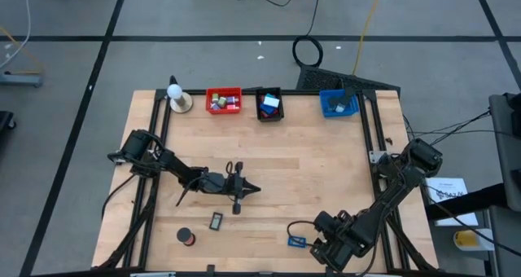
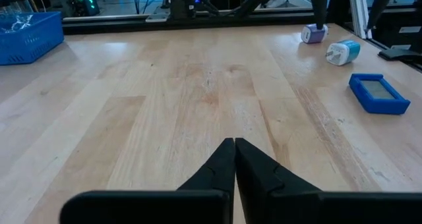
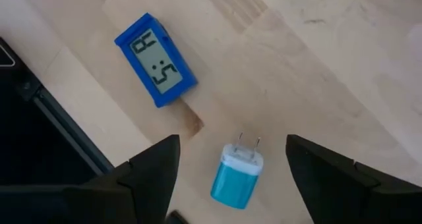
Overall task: Pick & Place Office items
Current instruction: Put the blue charger adapter into the red bin
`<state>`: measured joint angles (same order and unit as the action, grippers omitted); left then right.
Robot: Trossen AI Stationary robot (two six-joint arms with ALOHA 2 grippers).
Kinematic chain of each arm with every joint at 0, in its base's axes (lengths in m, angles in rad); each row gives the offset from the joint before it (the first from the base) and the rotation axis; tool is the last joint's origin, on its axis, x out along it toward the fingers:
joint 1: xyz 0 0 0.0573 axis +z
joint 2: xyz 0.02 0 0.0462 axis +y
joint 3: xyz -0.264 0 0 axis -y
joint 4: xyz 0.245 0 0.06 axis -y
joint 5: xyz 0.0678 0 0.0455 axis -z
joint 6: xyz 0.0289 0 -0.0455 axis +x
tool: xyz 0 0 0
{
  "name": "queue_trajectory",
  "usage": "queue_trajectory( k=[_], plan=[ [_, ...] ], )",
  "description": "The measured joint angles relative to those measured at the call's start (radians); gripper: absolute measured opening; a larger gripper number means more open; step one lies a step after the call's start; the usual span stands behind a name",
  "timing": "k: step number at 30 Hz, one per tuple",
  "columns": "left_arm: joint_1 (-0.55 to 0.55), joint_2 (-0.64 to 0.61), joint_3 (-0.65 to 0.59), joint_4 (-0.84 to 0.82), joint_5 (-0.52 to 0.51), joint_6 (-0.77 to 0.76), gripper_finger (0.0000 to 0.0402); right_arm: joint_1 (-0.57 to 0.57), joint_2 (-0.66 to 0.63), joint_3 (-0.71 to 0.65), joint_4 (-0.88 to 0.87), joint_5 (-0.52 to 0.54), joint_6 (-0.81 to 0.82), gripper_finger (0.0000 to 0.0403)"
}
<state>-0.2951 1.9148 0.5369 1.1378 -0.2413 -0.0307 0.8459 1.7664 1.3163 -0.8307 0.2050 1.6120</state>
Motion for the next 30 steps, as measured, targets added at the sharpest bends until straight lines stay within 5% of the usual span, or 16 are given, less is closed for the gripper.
queue_trajectory(
  k=[17,30],
  plan=[
    [0.0,0.0,0.0,-0.012,0.0,0.0,0.003,0.013,0.104,0.0,0.016,-0.161,0.06,0.0266],
    [0.0,-0.044,-0.034,-0.043,-0.034,-0.014,0.003,0.006,0.133,0.0,0.044,-0.18,-0.022,0.0145]
  ],
)
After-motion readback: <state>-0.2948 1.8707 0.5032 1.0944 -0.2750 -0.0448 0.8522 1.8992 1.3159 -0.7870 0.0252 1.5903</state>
